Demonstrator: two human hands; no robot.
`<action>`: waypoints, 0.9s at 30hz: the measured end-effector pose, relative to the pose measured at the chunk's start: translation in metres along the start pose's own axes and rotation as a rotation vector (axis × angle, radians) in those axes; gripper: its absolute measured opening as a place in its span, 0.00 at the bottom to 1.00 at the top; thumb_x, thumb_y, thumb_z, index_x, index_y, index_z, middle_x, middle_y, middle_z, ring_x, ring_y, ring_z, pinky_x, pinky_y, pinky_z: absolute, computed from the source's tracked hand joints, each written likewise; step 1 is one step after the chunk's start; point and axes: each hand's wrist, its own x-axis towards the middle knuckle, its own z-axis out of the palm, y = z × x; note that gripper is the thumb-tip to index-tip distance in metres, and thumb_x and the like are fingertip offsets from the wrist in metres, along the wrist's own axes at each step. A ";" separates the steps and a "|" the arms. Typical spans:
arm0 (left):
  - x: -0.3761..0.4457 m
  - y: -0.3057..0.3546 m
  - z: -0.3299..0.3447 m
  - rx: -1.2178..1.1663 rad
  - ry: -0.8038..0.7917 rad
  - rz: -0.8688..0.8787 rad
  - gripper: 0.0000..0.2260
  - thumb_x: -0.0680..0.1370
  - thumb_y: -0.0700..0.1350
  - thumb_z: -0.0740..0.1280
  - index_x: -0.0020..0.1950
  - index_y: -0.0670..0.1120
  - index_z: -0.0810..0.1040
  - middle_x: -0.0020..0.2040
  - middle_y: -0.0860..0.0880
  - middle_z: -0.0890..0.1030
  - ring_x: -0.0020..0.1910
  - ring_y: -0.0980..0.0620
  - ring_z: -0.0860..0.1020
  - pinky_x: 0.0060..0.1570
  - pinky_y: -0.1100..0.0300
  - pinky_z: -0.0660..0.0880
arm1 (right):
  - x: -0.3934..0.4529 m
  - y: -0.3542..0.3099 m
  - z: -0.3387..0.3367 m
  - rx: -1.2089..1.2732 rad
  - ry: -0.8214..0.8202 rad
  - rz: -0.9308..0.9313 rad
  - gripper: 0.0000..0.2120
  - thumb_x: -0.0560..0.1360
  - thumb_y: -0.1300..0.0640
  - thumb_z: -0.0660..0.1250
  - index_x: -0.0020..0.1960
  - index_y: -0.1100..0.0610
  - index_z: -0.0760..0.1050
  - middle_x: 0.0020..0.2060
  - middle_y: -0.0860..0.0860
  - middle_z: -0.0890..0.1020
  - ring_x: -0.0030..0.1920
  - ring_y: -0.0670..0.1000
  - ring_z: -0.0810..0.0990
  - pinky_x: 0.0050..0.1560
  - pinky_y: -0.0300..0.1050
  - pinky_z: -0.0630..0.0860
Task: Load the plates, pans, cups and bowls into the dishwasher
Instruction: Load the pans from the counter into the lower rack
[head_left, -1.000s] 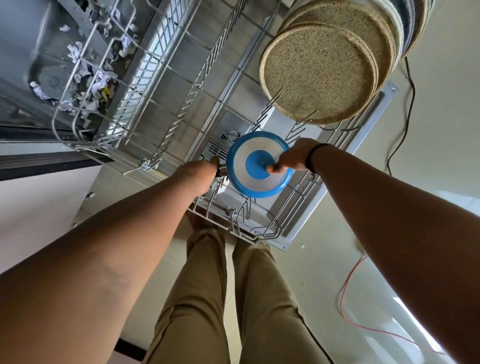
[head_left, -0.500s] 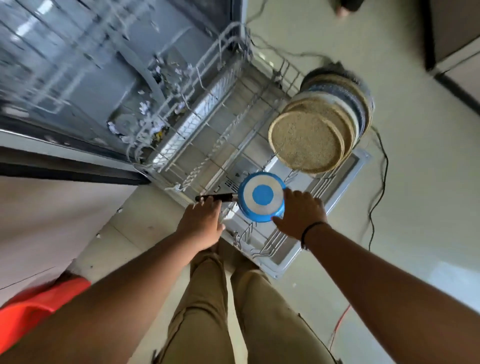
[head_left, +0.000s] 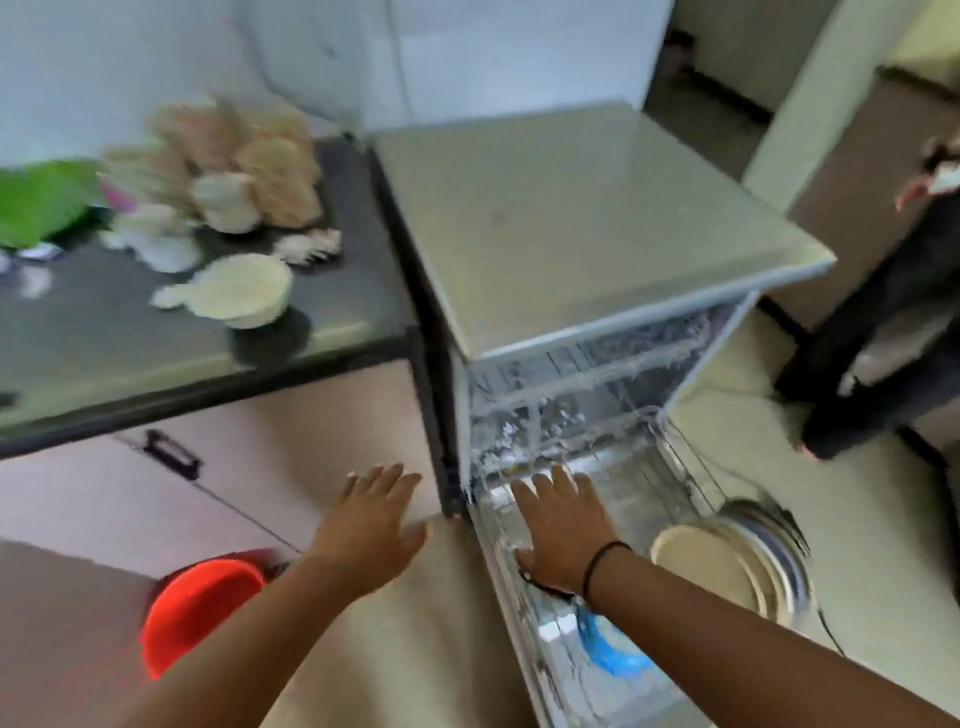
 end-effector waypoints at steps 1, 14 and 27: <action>-0.014 -0.018 -0.012 -0.029 0.057 -0.047 0.29 0.79 0.62 0.56 0.77 0.53 0.56 0.79 0.50 0.55 0.78 0.49 0.52 0.75 0.50 0.45 | 0.005 -0.016 -0.016 -0.037 0.046 -0.048 0.38 0.74 0.38 0.60 0.76 0.54 0.51 0.73 0.59 0.61 0.75 0.61 0.53 0.72 0.61 0.51; -0.282 -0.267 -0.119 -0.074 0.428 -0.643 0.29 0.78 0.62 0.57 0.76 0.52 0.59 0.78 0.50 0.58 0.77 0.49 0.53 0.75 0.49 0.48 | 0.076 -0.388 -0.173 -0.102 0.413 -0.561 0.37 0.74 0.40 0.60 0.76 0.52 0.49 0.74 0.55 0.59 0.76 0.59 0.51 0.73 0.60 0.50; -0.344 -0.373 -0.142 -0.188 0.516 -0.862 0.30 0.77 0.63 0.60 0.76 0.52 0.60 0.76 0.49 0.62 0.76 0.49 0.57 0.75 0.51 0.54 | 0.161 -0.524 -0.252 -0.133 0.453 -0.600 0.34 0.71 0.38 0.61 0.72 0.51 0.59 0.69 0.53 0.68 0.72 0.57 0.60 0.68 0.57 0.61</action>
